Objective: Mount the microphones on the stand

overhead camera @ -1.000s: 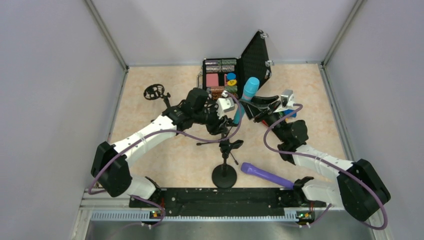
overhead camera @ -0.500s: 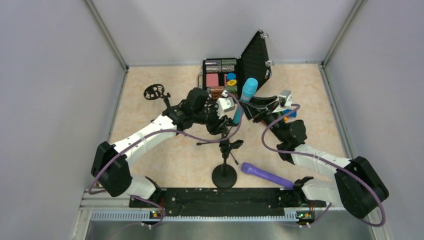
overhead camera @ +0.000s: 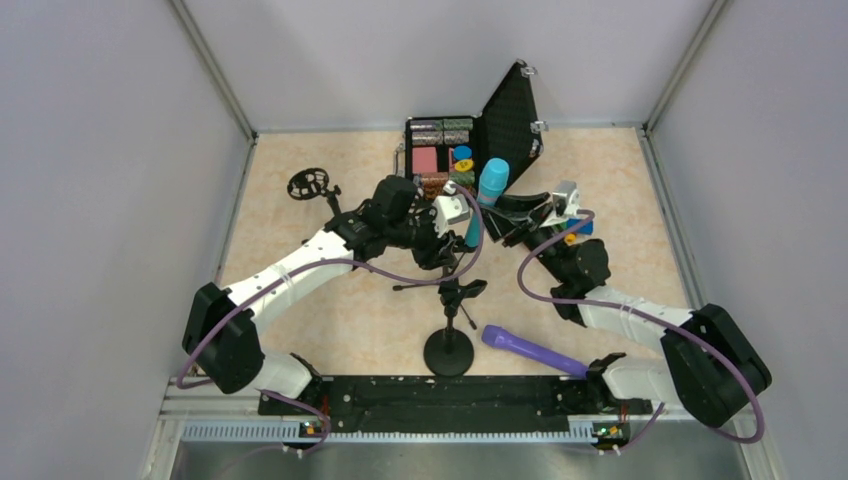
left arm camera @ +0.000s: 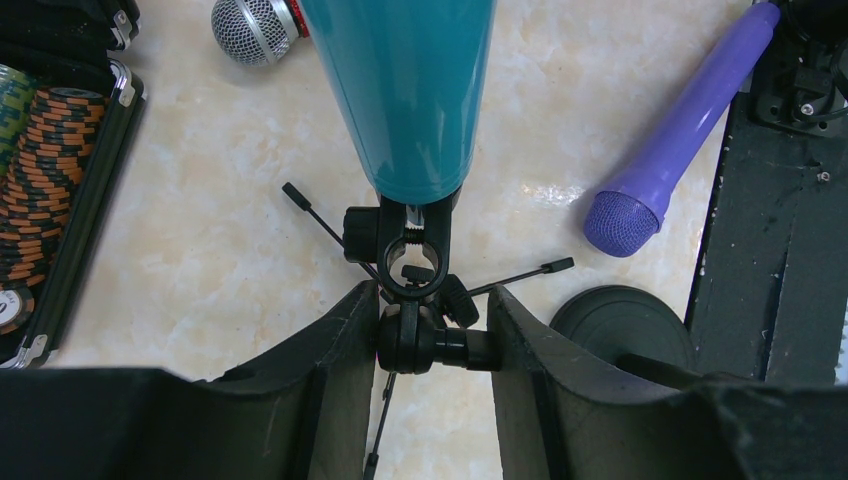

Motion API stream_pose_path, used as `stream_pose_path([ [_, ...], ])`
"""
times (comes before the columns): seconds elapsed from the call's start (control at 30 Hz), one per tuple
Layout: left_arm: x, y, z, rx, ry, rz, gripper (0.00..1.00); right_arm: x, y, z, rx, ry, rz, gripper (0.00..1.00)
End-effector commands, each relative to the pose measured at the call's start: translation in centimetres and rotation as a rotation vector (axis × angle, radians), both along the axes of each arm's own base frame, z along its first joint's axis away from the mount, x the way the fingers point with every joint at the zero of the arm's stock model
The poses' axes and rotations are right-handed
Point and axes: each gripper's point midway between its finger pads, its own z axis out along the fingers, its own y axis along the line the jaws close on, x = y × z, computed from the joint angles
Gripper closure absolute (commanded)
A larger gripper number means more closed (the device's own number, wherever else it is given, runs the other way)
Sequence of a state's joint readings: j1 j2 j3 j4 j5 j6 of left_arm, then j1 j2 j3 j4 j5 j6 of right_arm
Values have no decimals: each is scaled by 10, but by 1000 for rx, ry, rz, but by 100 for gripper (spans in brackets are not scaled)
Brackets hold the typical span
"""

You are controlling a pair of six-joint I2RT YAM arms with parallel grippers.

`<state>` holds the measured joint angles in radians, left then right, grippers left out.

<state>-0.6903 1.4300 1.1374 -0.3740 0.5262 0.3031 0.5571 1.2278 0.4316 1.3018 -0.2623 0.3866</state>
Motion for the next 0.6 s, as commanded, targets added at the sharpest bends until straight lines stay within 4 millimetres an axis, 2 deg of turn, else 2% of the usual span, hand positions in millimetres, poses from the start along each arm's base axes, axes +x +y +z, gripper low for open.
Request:
stream_pose_path([
  [0.0, 5, -4, 9, -10, -21, -3, 69, 3, 11, -42, -125, 77, 28, 100],
  [0.57, 4, -6, 6, 0, -21, -7, 75, -1, 20, -67, -201, 74, 14, 100],
])
